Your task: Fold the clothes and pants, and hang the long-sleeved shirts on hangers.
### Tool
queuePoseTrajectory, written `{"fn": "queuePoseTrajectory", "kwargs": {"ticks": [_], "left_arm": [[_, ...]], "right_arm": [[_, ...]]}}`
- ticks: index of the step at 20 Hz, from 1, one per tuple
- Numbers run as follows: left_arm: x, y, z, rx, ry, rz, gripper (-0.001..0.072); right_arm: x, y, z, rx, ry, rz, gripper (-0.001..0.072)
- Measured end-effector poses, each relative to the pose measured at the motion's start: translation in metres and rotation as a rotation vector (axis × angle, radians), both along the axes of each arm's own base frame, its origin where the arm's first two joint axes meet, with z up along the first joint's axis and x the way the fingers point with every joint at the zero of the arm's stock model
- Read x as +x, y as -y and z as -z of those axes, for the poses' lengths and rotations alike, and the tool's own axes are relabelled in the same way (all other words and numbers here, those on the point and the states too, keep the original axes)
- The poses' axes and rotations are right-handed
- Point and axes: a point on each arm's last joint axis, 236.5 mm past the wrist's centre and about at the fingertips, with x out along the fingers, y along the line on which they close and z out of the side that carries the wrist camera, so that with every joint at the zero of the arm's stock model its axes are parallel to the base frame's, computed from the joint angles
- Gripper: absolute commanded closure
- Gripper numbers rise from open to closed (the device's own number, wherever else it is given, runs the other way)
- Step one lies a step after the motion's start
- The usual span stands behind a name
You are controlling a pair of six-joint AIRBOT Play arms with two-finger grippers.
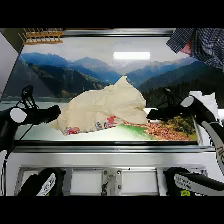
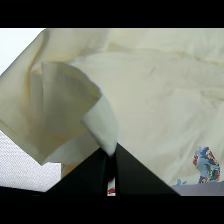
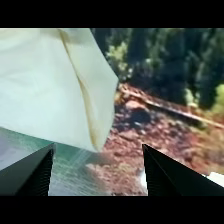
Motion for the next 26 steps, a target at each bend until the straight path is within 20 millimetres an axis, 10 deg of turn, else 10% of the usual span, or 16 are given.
{"fn": "queuePoseTrajectory", "kwargs": {"ticks": [3,4,5,6,10,13,17,21,26], "left_arm": [[0.002,0.0,0.001,0.0,-0.005,0.0,0.07],[0.002,0.0,0.001,-0.001,-0.005,0.0,0.07],[0.002,0.0,0.001,-0.001,-0.006,0.0,0.07],[0.002,0.0,0.001,-0.001,-0.006,0.0,0.07],[0.01,-0.003,-0.013,0.006,0.03,0.001,0.07],[0.032,-0.017,-0.079,0.039,0.204,-0.017,0.07],[0.028,-0.043,-0.226,0.123,0.567,-0.085,0.07],[-0.031,-0.052,-0.349,0.22,0.884,-0.157,0.07],[-0.109,-0.039,-0.414,0.299,1.101,-0.199,0.0701]], "right_arm": [[0.0,-0.022,0.017,0.019,-0.013,-0.025,0.0143],[0.001,-0.027,0.021,0.022,-0.014,-0.028,0.0298],[0.002,-0.03,0.024,0.018,-0.01,-0.031,0.061],[0.003,-0.032,0.026,0.017,-0.009,-0.032,0.0701],[0.021,-0.035,0.001,0.01,0.068,-0.056,0.0701],[0.066,-0.024,-0.086,-0.021,0.298,-0.072,0.0701],[0.095,0.017,-0.279,-0.106,0.754,-0.01,0.0701],[0.041,0.05,-0.445,-0.188,1.155,0.099,0.0701],[-0.04,0.066,-0.534,-0.222,1.391,0.22,0.0701]]}}
